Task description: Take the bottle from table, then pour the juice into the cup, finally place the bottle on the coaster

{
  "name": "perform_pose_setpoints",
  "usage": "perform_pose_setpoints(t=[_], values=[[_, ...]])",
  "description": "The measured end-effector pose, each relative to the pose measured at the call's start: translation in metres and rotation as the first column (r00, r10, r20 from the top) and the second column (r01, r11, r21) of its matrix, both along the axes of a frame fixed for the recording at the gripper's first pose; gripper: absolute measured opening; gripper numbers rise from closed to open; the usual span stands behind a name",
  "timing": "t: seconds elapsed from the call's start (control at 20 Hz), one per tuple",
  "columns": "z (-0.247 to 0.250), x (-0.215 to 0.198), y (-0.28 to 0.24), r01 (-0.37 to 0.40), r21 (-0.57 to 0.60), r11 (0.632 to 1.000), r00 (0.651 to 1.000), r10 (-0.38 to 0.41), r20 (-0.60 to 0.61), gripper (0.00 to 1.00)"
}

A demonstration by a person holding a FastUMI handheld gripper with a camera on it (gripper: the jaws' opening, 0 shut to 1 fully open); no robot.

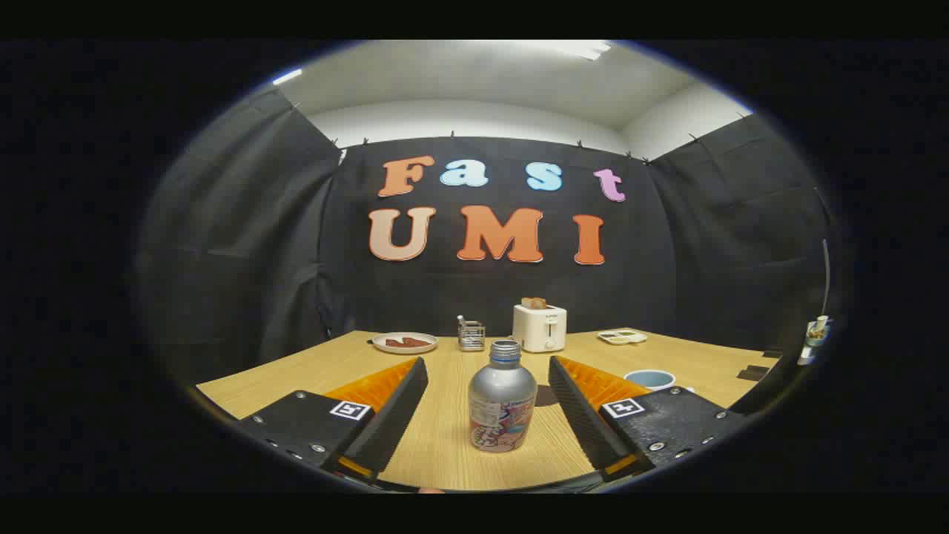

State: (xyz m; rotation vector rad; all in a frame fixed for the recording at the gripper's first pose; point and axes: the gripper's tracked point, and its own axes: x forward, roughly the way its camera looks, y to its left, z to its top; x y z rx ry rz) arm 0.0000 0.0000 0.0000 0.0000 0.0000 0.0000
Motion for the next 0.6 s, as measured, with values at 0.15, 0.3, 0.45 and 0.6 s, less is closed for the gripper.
perform_pose_setpoints(t=[0.15,0.3,0.45,0.6], values=[[-0.005,0.003,0.0,0.0,0.008,1.0,1.0,0.0,-0.013,0.97],[-0.008,0.005,-0.001,0.003,-0.007,1.0,1.0,-0.003,-0.017,0.97],[-0.013,0.008,0.002,-0.006,0.007,1.0,1.0,0.006,-0.026,0.97],[-0.013,0.008,0.001,-0.003,0.002,1.0,1.0,0.003,-0.026,0.97]])
